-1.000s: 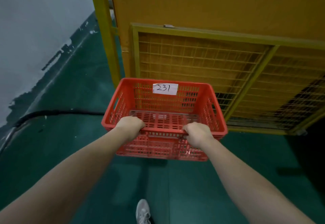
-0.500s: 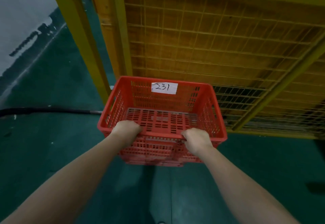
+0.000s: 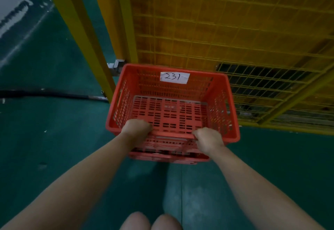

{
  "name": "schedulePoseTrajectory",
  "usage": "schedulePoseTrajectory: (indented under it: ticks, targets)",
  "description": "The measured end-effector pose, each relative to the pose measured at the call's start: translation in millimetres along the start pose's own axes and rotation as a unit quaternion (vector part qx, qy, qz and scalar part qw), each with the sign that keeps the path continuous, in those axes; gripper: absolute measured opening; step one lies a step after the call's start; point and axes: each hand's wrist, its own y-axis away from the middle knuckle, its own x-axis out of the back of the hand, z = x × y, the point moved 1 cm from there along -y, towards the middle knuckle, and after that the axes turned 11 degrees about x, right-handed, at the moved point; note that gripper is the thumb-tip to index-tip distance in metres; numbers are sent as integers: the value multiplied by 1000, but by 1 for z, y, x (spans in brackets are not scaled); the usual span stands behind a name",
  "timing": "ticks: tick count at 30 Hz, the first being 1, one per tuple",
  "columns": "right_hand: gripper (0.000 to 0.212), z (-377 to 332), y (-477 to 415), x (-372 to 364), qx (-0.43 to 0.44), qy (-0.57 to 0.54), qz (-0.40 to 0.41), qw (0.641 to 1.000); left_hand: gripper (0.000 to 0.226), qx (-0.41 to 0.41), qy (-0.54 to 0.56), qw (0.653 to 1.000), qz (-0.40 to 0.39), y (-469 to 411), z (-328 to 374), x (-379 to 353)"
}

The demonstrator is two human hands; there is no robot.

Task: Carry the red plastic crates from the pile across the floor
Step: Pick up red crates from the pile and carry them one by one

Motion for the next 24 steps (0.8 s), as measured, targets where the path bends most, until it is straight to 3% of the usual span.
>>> schedulePoseTrajectory:
  ticks: [24]
  targets:
    - [25, -11, 12, -11, 10, -32, -53, 998, 23, 3, -45, 997, -55, 21, 12, -7]
